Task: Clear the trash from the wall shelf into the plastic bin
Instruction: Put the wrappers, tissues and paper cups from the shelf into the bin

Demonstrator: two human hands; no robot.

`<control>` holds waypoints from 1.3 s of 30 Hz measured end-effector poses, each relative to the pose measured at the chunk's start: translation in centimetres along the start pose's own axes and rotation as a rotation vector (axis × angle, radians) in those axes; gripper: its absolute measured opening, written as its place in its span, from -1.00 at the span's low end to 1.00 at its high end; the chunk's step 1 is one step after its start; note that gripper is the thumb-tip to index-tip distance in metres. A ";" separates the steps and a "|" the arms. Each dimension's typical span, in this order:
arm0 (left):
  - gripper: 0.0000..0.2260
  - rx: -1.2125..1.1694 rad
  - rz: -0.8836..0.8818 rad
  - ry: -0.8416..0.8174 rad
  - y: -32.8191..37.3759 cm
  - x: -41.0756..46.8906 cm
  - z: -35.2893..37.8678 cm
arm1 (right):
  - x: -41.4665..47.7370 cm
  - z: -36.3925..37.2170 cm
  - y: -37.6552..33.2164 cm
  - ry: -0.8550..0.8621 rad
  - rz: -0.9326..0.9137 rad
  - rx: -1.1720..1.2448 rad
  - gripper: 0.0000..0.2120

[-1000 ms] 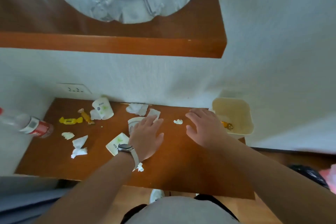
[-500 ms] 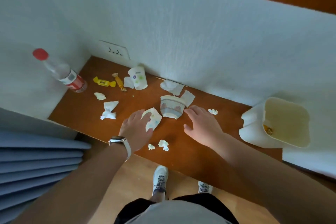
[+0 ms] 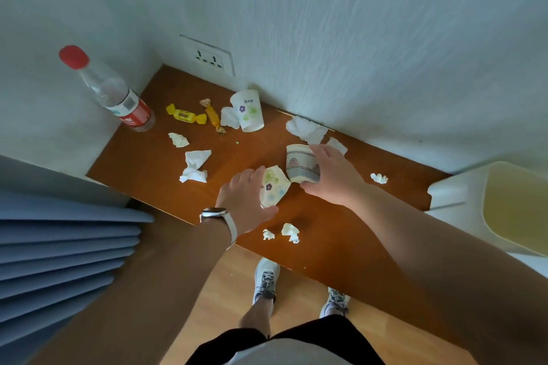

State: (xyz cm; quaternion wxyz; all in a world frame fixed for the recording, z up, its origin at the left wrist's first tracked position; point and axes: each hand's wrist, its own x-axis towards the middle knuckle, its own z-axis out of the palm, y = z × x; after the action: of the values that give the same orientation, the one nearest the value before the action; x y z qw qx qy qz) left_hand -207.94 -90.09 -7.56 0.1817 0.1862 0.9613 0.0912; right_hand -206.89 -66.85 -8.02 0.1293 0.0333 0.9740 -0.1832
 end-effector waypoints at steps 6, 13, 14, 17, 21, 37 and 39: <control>-0.17 0.018 -0.005 0.028 0.1 0.7 0.7 | -0.1 0.7 0.0 0.014 0.017 0.024 -0.10; -0.21 -0.042 0.005 0.084 0.2 0.0 -0.1 | -3.3 -0.7 0.0 0.098 0.028 0.022 -0.21; -0.21 -0.058 0.005 0.086 0.4 -0.3 -0.4 | -4.0 -1.1 0.0 0.115 0.021 0.027 -0.22; -0.21 -0.089 0.027 0.110 1.4 -1.0 -1.4 | -6.4 -2.2 0.4 0.168 0.022 0.063 -0.27; -0.22 -0.096 0.119 0.160 4.0 -1.2 -3.4 | -9.6 -4.1 1.2 0.224 0.064 0.120 -0.26; -0.18 -0.129 0.566 0.165 23.3 0.4 -7.9 | -23.2 -13.3 11.0 0.490 0.372 0.235 -0.25; -0.17 -0.142 0.600 0.151 25.4 0.4 -7.8 | -24.2 -13.4 12.5 0.506 0.396 0.239 -0.26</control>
State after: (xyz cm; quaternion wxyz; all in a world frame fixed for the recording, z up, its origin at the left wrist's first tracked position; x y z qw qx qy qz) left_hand -203.04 -67.51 5.65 0.0871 0.4411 0.8653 0.2213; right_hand -185.39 -50.71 6.10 -0.0880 0.2808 0.9214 -0.2536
